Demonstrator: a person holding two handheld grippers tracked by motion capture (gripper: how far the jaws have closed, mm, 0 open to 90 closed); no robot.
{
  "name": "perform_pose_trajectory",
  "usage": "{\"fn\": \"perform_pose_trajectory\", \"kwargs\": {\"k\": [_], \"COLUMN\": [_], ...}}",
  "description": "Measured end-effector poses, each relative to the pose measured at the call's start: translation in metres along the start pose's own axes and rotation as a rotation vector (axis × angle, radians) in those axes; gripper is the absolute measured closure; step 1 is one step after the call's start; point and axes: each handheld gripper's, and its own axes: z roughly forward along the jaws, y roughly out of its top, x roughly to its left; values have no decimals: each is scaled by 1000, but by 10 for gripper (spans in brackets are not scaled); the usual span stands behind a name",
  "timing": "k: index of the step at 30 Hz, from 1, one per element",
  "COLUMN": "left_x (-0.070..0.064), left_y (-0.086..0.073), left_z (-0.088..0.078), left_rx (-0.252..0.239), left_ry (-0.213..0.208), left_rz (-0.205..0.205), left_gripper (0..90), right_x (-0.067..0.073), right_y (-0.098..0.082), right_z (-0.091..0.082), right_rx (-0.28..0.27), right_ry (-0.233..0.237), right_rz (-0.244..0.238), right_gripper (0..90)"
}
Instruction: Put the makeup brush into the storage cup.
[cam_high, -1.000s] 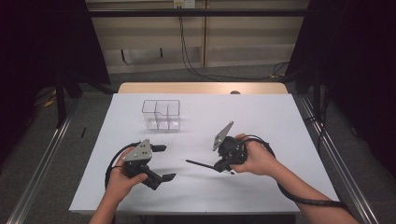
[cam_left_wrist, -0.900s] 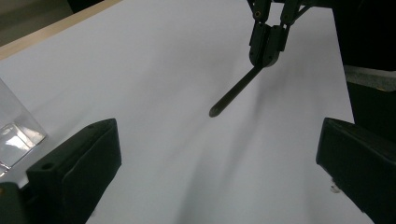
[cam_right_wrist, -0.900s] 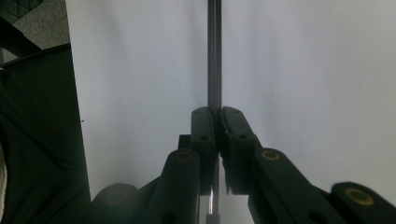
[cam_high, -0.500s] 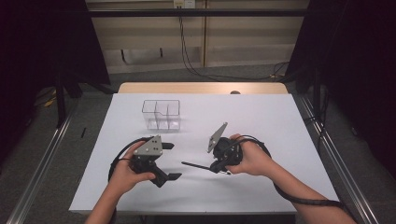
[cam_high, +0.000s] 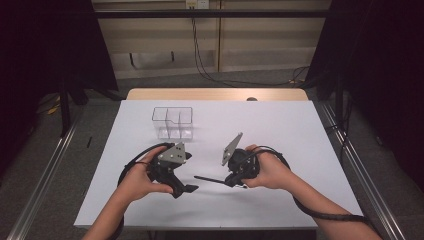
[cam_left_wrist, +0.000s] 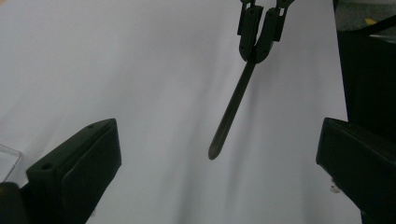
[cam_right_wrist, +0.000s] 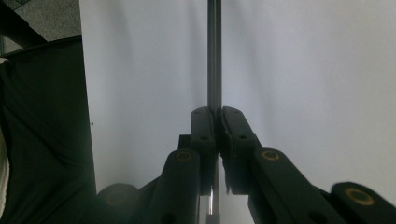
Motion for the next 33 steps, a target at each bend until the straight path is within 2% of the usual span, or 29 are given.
{"fn": "perform_pose_trajectory", "kwargs": {"k": [4,9,16,27,30,33], "left_x": [0,1,-1,1,1,1], "left_y": [5,9,18,30,32,35], "left_z": [2,5,11,15,17,19], "left_rx": [45,73,157,198,202,230], "left_ry": [-4,-7,-17,-22,-42,-51], "left_rz": [12,20,65,110,125,149], "left_gripper": [0,9,62,232,287,346], "right_x": [0,1,1,1,2,2], "right_y": [0,1,3,3,3,4], "right_z": [-1,-2,-1,-1,-1,-1], "right_rx": [-4,-4,-4,-11,-5,-4], "right_ry": [2,4,4,10,10,10], "right_rz": [2,-5,-17,-31,-29,-34], "right_gripper": [847,847,847,847,847,847]}}
